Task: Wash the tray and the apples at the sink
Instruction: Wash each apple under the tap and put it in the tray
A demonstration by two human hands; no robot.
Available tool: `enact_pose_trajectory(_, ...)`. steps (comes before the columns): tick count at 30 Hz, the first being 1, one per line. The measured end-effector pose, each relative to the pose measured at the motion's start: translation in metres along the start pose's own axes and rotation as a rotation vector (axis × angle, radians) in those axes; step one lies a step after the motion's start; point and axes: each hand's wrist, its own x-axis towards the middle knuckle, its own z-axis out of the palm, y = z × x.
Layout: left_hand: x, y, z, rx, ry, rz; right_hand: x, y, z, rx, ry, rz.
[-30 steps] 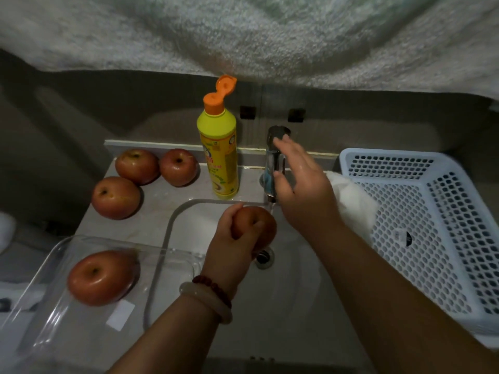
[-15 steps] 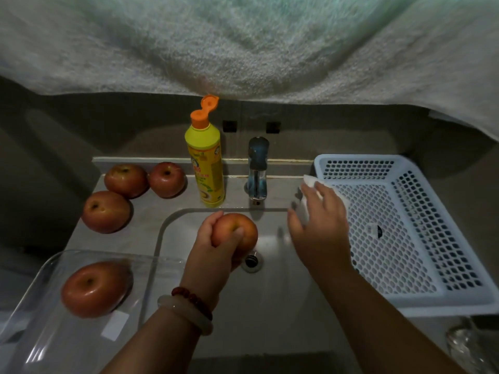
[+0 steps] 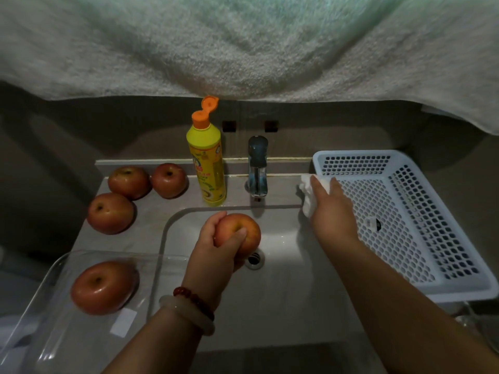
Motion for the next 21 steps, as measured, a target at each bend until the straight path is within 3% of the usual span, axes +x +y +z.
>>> enact_pose_trajectory(11, -0.002, 0.004, -0.003, 0.003, -0.011, 0.016, -0.015, 0.006, -0.001, 0.196, 0.346, -0.151)
enact_pose_trajectory(16, -0.008, 0.010, -0.008, -0.020, -0.043, 0.127, -0.037, -0.004, -0.015, 0.423, 0.643, -0.422)
enact_pose_trajectory(21, -0.013, 0.018, -0.011, -0.056, -0.018, 0.253, -0.059, -0.024, -0.011, 0.252, 0.713, -0.622)
